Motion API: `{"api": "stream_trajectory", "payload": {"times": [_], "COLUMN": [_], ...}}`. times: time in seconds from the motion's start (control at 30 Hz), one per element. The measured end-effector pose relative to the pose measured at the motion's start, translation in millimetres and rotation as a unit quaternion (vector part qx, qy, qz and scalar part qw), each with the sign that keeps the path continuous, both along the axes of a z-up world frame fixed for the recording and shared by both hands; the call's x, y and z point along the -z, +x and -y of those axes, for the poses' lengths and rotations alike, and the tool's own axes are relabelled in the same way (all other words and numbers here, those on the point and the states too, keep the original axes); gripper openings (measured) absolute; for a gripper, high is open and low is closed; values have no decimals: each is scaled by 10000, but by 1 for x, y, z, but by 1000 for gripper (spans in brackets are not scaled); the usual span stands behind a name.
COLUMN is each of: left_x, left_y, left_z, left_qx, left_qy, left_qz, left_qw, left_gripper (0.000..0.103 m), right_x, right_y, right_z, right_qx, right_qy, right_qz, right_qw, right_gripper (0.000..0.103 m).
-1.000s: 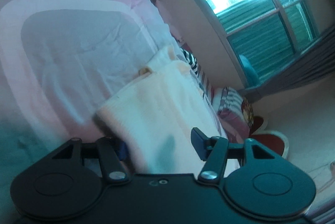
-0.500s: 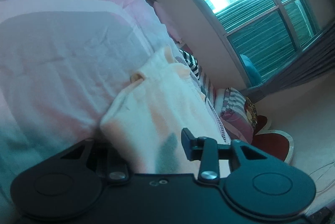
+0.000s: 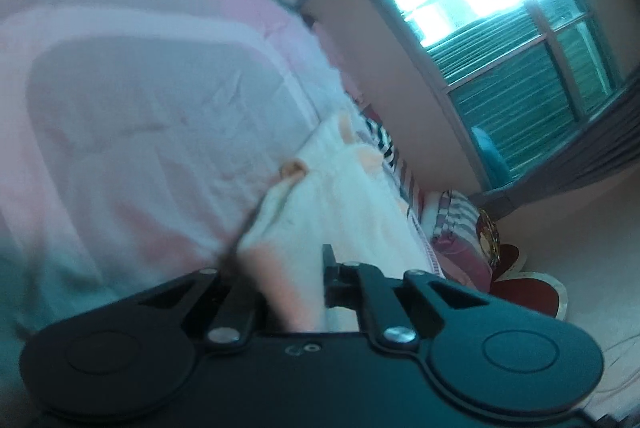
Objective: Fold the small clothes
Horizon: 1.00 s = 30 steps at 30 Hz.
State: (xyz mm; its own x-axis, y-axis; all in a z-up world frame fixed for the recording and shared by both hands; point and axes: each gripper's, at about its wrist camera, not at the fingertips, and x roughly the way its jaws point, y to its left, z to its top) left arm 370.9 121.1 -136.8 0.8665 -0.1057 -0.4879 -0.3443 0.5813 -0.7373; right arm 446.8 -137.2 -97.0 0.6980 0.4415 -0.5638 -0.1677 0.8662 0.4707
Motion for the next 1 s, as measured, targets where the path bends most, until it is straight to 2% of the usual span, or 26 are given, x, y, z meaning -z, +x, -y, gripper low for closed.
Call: {"api": "stream_trajectory", "payload": {"times": [0.03, 0.1, 0.17, 0.23, 0.3, 0.47, 0.53, 0.57, 0.67, 0.77, 0.87, 0.9, 0.93, 0.97, 1.0], "left_x": [1, 8, 8, -3, -23, -64, -79, -85, -100, -101, -87, -79, -67, -54, -43], "left_y": [1, 3, 4, 7, 8, 13, 21, 25, 34, 37, 35, 36, 39, 42, 42], "left_z": [0, -3, -7, -2, 9, 46, 70, 84, 135, 186, 231, 246, 257, 266, 277], "left_qx": [72, 83, 79, 230, 482, 1031, 1418, 1688, 2410, 2933, 3374, 3565, 3708, 3866, 4055], "left_qy": [40, -93, -141, 175, 545, 1562, 2033, 2262, 2985, 3413, 3625, 3595, 3399, 3177, 3042], "left_qz": [-20, -132, -105, -61, 239, 576, 577, 591, 615, 603, 476, 359, 213, 17, -290], "left_qw": [10000, 9998, 9998, 9996, 9971, 9806, 9671, 9575, 9214, 8910, 8675, 8616, 8640, 8658, 8615], "left_gripper": [6, 10, 9, 6, 6, 6, 6, 6, 6, 6, 6, 9, 12, 22, 37], "right_x": [-1, 9, 14, 13, 14, 16, 16, 15, 9, 6, -2, -5, -7, -8, -9], "right_y": [-1, 4, 5, 4, 3, 4, 3, 2, -9, -24, -43, -49, -53, -57, -60], "right_z": [-1, -2, 5, 7, 7, 12, 16, 21, 59, 119, 175, 190, 202, 211, 219], "right_qx": [-31, -66, 9, 17, 16, 31, 34, 45, 453, 1056, 1452, 1511, 1526, 1524, 1500], "right_qy": [-30, -136, 65, 119, 127, 278, 432, 544, 976, 1395, 1566, 1617, 1658, 1699, 1727], "right_qz": [59, -122, -166, -185, -167, -186, -222, -237, -137, -96, -55, -69, -103, -162, -253], "right_qw": [10000, 9998, 9998, 9998, 9998, 9994, 9988, 9982, 9941, 9845, 9769, 9752, 9742, 9735, 9731], "right_gripper": [7, 0, 0, 0, 0, 0, 0, 0, 0, 0, 0, 0, 0, 0, 0]}}
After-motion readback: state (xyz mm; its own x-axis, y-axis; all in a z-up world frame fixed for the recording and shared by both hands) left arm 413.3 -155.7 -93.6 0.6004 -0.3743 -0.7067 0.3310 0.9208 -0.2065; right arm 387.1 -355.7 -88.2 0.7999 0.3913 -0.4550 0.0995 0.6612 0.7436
